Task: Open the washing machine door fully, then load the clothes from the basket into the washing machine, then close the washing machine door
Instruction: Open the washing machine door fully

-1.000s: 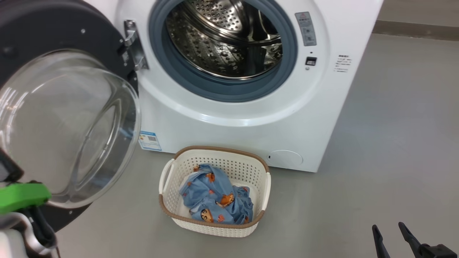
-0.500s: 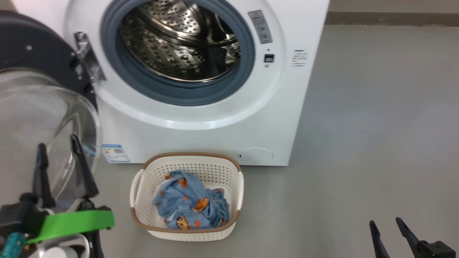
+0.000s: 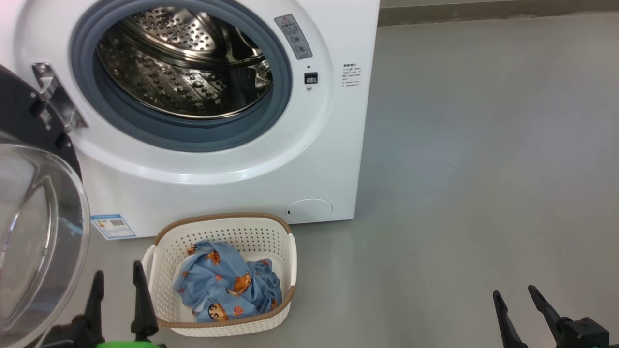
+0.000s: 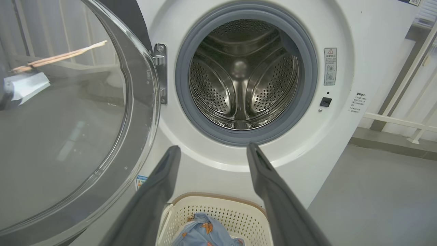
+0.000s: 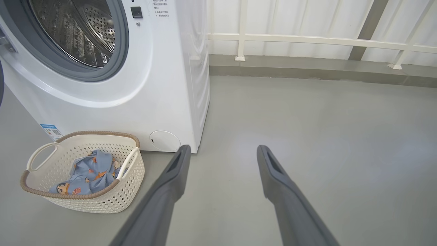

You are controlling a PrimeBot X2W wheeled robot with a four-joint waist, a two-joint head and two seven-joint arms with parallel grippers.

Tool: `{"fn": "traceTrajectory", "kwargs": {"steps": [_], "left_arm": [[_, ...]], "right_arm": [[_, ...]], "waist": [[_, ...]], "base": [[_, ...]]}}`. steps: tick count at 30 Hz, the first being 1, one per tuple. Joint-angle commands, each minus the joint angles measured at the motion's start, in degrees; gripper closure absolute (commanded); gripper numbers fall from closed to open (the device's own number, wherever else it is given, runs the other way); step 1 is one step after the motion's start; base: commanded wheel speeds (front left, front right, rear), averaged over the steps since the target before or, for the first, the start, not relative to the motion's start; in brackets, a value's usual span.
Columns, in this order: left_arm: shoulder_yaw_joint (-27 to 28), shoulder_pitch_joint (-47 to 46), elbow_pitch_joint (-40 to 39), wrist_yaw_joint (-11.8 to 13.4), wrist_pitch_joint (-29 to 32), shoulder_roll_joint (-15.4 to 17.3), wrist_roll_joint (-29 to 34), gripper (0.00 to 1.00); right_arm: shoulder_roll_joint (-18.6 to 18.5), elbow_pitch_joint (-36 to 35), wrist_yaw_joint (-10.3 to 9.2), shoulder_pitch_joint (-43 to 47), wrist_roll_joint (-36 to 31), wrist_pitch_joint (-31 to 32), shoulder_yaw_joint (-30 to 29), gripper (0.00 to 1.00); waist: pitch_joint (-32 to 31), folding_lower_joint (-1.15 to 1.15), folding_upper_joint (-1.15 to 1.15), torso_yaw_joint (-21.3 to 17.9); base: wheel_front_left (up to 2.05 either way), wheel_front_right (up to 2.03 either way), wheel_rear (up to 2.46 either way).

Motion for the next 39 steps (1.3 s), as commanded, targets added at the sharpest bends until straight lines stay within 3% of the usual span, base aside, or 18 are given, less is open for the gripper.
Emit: {"fn": "traceTrajectory", "kwargs": {"steps": [1, 39], "left_arm": [[1.46, -0.06, -0.46, 0.09, -0.29, 1.07, 0.15, 0.0], [1.43, 5.07, 5.0, 2.14, -0.29, 1.06, 1.8, 0.0]], "right_arm": [[-1.06, -1.44, 0.08, -2.05, 0.16, -0.69, 1.53, 0.0], [-1.71, -0.44, 0.08, -1.65, -1.4, -0.69, 1.47, 0.0]], "waist": [[0.17, 0.0, 0.0, -0.2], [-2.9, 0.0, 0.0, 5.39]], "base": [[0.0, 0.0, 0.0], [0.0, 0.0, 0.0]]}}
